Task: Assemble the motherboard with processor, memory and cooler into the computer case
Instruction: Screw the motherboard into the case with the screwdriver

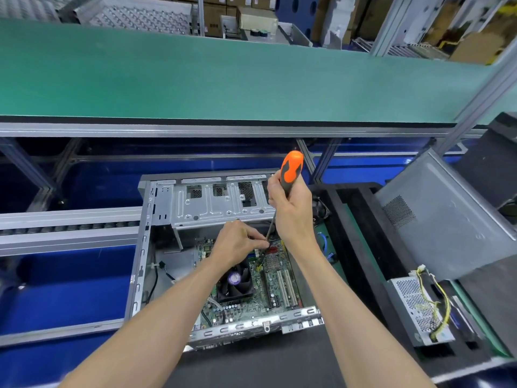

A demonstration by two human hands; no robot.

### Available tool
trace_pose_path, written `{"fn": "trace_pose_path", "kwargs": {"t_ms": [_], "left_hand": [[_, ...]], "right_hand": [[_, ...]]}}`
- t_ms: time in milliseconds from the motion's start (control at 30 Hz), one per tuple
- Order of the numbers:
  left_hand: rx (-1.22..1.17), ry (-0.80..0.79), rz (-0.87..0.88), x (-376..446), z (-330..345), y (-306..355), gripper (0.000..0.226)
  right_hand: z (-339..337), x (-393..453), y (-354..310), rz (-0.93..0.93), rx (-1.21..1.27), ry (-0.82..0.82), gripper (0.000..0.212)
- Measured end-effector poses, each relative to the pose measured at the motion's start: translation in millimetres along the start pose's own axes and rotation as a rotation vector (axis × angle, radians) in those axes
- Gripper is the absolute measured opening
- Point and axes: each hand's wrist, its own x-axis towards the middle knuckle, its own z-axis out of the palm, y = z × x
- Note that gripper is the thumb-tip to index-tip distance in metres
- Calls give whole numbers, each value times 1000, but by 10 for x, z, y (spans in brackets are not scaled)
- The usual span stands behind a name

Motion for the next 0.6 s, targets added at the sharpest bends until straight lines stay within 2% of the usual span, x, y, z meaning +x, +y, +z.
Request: {"fn": "trace_pose_path", "kwargs": {"t_ms": [600], "left_hand": [[37, -4, 4, 30, 67, -65, 12]], "right_hand": [[36, -59, 71, 47, -8, 19, 23]]}}
